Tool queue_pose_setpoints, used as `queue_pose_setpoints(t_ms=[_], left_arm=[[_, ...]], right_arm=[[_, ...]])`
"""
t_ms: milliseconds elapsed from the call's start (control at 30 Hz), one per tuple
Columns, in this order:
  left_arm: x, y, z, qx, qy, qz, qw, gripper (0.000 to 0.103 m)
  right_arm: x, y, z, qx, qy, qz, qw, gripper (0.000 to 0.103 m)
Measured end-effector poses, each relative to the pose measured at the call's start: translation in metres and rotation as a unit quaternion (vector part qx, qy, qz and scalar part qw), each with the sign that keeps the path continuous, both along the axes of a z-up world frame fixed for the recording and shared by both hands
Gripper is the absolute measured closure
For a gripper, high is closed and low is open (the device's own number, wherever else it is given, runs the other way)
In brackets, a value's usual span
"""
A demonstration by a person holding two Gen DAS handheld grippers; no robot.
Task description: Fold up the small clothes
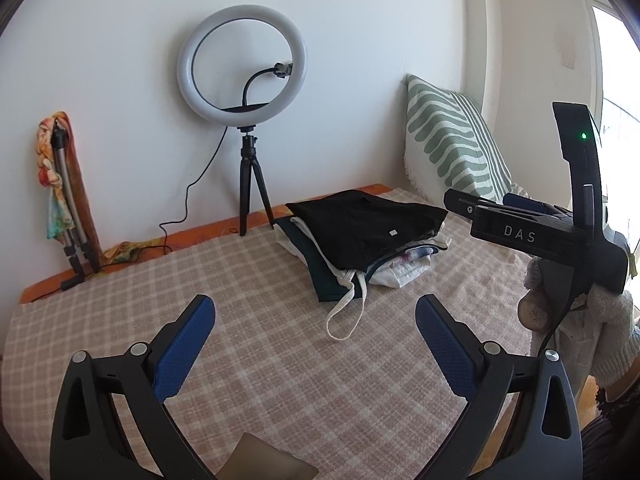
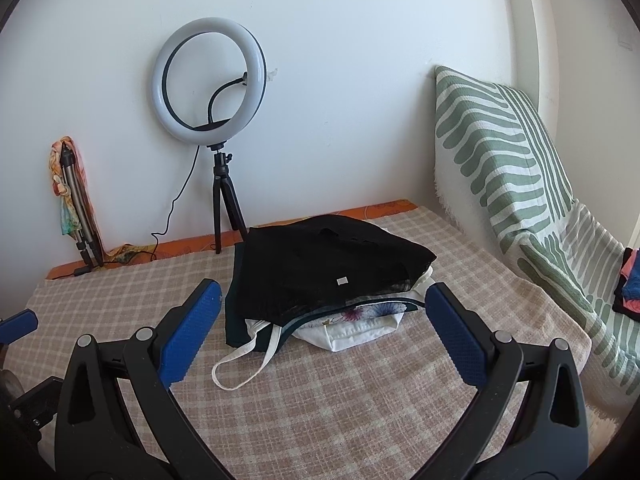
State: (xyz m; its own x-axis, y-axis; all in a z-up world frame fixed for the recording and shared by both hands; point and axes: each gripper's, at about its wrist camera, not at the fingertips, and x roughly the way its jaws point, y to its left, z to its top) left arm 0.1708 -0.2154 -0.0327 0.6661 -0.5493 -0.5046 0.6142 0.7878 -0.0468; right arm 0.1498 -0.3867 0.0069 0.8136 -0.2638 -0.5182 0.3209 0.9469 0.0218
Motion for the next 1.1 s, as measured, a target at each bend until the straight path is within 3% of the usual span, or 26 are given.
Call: queue_pose_setpoints(t_ms=[1100], left_arm=[[-0.0061,0.0066,0.0057,-0.006,-0.009,0.009,0.9999,0.003]], right_arm=[[0.0045,0.0082,-0.0057,0.002,0.006,0.015,1.000,0.000]])
